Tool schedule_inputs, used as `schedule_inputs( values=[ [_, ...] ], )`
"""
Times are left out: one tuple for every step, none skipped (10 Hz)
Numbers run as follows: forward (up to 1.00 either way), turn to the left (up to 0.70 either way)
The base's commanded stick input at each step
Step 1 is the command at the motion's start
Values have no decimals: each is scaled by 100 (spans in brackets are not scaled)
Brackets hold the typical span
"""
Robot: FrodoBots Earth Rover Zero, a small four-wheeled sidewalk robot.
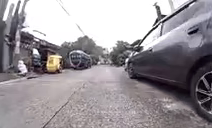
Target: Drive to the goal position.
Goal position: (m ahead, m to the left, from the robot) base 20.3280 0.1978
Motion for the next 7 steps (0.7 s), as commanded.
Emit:
schedule_inputs(
  values=[
    [100, 0],
    [100, -5],
    [100, -17],
    [100, 0],
    [100, 0],
    [100, 0],
    [100, 0]
  ],
)
